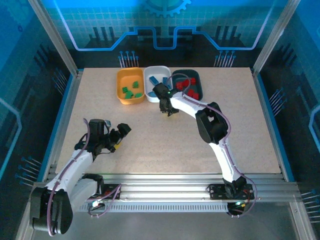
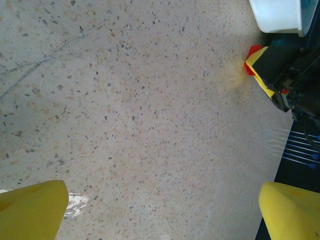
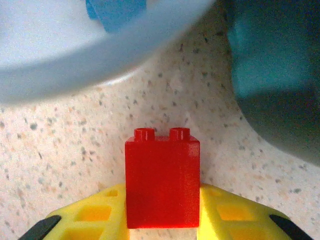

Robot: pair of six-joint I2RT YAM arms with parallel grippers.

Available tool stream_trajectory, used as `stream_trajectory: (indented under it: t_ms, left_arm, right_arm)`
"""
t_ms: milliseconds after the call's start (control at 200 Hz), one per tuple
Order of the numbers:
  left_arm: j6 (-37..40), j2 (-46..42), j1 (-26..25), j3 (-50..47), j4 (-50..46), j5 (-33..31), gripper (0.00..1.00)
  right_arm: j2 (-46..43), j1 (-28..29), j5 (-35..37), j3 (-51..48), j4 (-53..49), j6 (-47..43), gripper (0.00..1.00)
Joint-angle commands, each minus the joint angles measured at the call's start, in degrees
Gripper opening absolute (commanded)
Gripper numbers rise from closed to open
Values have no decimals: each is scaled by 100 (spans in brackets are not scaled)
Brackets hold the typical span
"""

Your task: Sort the legos into containers by color

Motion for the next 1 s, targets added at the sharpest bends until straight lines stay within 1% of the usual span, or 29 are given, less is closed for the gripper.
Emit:
stream_trajectory:
  t_ms: [0,115,240,300,375,515,625,645,680,725,795,865,930,996]
  left_arm:
    - [-3,-5,-34,164,18,187,99]
    - [-12,-49,-70,166,16,162,99]
    - [-38,-33,-115,200,75,144,99]
    - [-40,-17,-132,238,81,144,99]
    - [-5,16,-142,342,22,162,99]
    - [160,106,-150,581,-234,144,99]
    - [348,147,-156,759,-468,137,99]
    - [379,151,-151,778,-503,143,99]
    - [416,144,-158,802,-525,151,99]
    - [444,152,-158,833,-570,148,99]
    - [445,183,-153,881,-641,107,99]
    - [485,254,-155,973,-743,90,99]
    - [560,308,-159,1111,-888,66,99]
    - [648,311,-155,1276,-1054,-17,99]
  right_arm:
    - [-803,211,159,-423,162,-217,31]
    - [-1619,316,296,-939,401,-517,31]
    - [-2030,-94,272,-982,351,-893,32]
    - [-1985,-423,46,-849,297,-1122,32]
    - [-1729,-849,-302,-480,87,-1318,32]
    - [-1237,-1312,-703,112,-95,-1645,34]
    - [-876,-1551,-999,504,-153,-1766,41]
    - [-814,-1580,-1049,581,-151,-1804,45]
    - [-730,-1628,-1108,692,-134,-1872,56]
    - [-674,-1672,-1201,797,-101,-1942,61]
    - [-682,-1718,-1261,895,-83,-1953,64]
    - [-858,-1716,-1237,836,-45,-1925,65]
    - [-1195,-1688,-1226,513,131,-1895,66]
    - [-1710,-1616,-1202,-42,422,-1884,68]
